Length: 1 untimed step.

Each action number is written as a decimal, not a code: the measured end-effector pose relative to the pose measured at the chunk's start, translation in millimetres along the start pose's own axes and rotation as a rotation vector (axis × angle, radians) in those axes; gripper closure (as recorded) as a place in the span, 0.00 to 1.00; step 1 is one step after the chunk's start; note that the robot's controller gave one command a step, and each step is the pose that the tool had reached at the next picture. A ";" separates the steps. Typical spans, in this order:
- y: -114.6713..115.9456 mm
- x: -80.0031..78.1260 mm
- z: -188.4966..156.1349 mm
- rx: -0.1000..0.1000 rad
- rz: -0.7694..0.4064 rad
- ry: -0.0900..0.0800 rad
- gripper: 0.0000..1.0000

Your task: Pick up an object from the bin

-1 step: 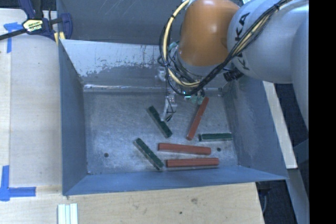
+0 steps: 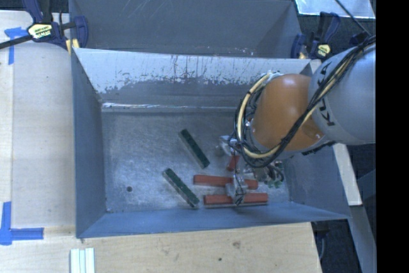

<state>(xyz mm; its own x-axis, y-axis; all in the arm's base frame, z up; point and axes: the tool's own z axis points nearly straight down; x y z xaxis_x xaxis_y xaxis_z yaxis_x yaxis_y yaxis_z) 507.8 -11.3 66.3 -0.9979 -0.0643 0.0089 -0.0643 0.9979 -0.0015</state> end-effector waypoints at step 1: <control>3.7 -6.6 -5.8 -0.001 -0.005 -0.015 1.00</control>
Offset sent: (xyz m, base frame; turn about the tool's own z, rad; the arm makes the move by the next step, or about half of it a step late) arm 0.0000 0.0000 0.0000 0.0000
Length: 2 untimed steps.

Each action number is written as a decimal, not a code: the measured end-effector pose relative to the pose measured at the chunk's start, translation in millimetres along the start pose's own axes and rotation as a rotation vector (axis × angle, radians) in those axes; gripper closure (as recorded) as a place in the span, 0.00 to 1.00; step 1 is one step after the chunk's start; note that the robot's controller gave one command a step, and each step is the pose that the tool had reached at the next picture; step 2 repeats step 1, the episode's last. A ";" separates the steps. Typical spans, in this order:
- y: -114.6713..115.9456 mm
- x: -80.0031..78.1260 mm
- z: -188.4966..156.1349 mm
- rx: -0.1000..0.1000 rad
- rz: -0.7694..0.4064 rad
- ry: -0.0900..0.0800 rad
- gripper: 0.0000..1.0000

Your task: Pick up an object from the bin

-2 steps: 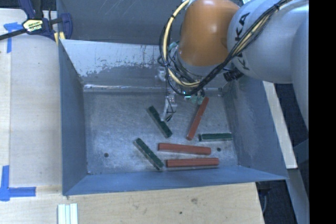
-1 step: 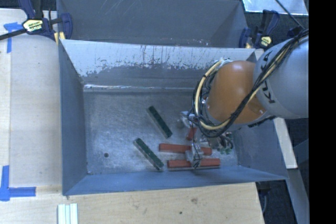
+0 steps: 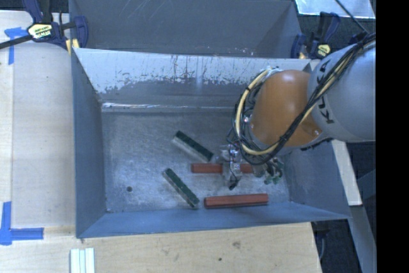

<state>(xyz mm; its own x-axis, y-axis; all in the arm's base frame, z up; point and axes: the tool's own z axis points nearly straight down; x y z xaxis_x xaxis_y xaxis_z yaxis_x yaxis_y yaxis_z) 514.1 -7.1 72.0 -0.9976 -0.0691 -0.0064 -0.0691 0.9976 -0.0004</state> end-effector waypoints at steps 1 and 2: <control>-4.2 -21.1 -143.7 0.001 -0.026 -0.007 1.00; -4.2 -21.1 -143.7 0.001 -0.026 -0.007 1.00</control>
Offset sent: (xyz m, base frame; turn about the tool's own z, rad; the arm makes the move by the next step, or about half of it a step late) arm 0.0175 -0.0023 0.1386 -0.0267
